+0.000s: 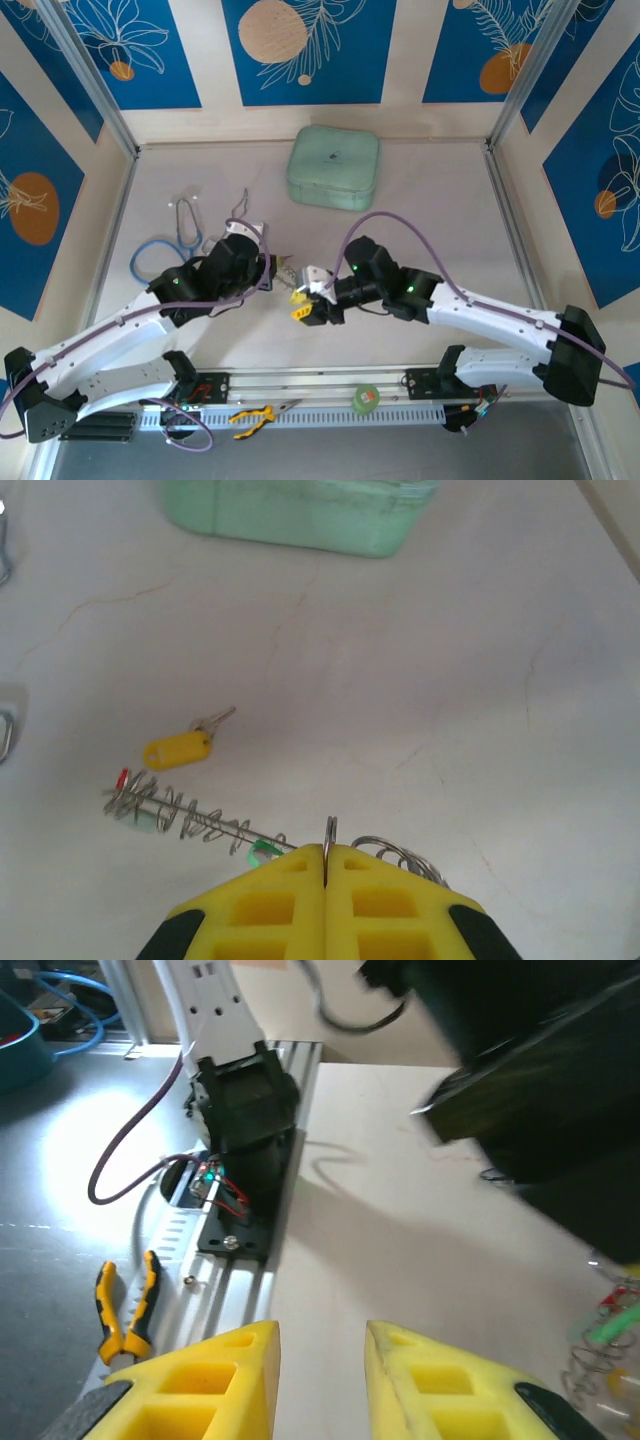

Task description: Put the keys on the keyring

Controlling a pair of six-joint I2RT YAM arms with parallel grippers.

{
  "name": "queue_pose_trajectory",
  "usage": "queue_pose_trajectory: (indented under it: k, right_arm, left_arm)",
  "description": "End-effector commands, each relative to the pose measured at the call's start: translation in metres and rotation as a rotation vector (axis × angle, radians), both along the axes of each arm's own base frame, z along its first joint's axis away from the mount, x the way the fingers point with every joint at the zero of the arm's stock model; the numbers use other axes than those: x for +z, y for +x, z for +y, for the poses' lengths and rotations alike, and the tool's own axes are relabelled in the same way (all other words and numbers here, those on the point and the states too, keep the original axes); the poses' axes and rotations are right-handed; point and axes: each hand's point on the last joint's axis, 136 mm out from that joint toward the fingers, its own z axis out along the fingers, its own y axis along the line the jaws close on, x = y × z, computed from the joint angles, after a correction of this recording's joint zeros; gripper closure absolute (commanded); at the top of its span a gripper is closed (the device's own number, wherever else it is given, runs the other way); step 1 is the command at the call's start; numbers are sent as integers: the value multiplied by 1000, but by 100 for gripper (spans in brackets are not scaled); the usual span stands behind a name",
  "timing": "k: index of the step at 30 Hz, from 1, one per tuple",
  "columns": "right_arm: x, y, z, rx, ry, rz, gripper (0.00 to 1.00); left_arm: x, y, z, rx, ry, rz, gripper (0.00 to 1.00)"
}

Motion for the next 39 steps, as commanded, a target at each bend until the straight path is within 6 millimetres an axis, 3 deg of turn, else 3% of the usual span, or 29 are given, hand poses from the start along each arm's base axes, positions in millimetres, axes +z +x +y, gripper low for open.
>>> queue_pose_trajectory:
  k: [1, 7, 12, 24, 31, 39]
  right_arm:
    - [-14, 12, 15, -108, 15, 64, 72]
    - [-46, 28, 23, -250, -6, 80, 69]
    - [-64, 51, 4, -414, -13, 36, 65]
    - [-43, 77, -26, -512, 103, 43, 54]
    - [-41, 91, -14, -490, 134, 78, 52]
    - [-31, 92, 3, -447, 178, 93, 52]
  left_arm:
    - [14, 5, 13, 183, -68, 83, 100]
    - [25, 8, 1, 300, -101, 242, 100]
    - [24, 5, -10, 400, -97, 404, 100]
    - [4, -4, -40, 494, -212, 647, 100]
    - [2, -7, -46, 501, -247, 687, 100]
    - [1, -10, -43, 510, -265, 687, 100]
